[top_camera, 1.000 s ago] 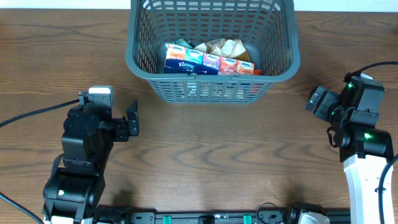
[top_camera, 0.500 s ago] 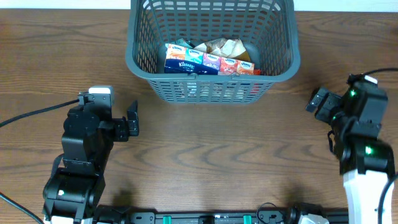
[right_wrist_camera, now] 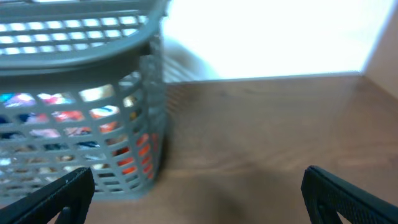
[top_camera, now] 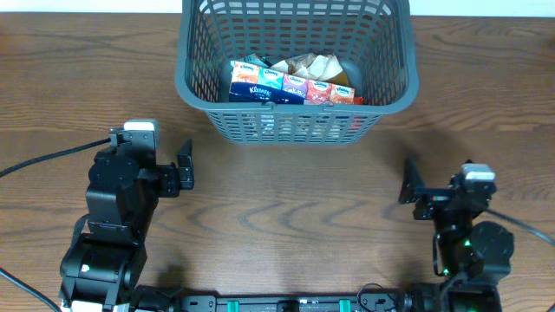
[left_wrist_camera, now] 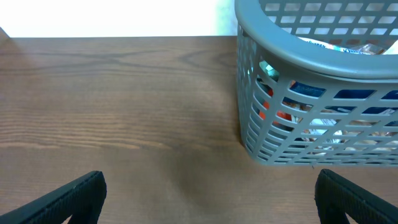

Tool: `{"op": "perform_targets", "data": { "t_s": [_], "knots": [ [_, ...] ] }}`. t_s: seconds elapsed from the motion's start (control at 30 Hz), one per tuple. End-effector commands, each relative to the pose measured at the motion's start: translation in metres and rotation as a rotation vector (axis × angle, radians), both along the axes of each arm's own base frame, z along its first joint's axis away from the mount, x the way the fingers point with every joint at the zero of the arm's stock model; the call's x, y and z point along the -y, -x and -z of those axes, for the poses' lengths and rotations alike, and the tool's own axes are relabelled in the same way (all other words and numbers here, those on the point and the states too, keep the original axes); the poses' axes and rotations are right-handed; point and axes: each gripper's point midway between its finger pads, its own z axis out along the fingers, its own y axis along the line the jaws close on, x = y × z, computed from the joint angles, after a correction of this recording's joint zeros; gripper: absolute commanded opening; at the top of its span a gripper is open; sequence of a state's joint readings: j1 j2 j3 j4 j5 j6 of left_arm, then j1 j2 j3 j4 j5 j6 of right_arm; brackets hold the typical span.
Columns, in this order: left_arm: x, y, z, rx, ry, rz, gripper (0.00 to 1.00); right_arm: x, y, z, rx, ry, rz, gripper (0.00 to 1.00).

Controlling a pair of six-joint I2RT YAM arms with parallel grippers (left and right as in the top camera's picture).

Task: Pack container

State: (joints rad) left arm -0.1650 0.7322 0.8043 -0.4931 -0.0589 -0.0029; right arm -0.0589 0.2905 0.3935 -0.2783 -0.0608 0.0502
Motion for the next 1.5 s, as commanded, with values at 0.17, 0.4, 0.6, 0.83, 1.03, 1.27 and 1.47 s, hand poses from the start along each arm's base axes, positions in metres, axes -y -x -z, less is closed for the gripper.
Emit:
{"op": "perform_targets", "data": {
  "t_s": [0.17,0.4,0.6,0.83,1.03,1.27,1.47],
  "knots": [
    [0.000,0.000,0.000,0.000,-0.005,0.003,0.99,-0.029,0.000,0.031,0.087,0.065,-0.156,0.99],
    [0.000,0.000,0.000,0.000,-0.005,0.004,0.99,-0.042,0.001,0.035,0.176,0.143,-0.212,0.99],
    [0.000,0.000,0.000,0.000,-0.005,0.003,0.99,-0.044,0.006,0.035,0.225,0.226,-0.222,0.99],
    [0.000,0.000,0.000,0.000,-0.005,0.003,0.99,-0.039,0.006,0.034,0.237,0.257,-0.187,0.99],
    [0.000,0.000,0.000,-0.001,-0.005,0.004,0.99,-0.038,0.006,0.039,0.217,0.282,-0.182,0.99],
    [0.000,0.000,0.000,-0.001,-0.005,0.004,0.99,-0.038,0.006,0.050,0.176,0.278,-0.189,0.99],
    [0.000,0.000,0.000,0.000,-0.005,0.003,0.99,-0.036,0.006,0.065,0.110,0.272,-0.184,0.99]
  ]
}}
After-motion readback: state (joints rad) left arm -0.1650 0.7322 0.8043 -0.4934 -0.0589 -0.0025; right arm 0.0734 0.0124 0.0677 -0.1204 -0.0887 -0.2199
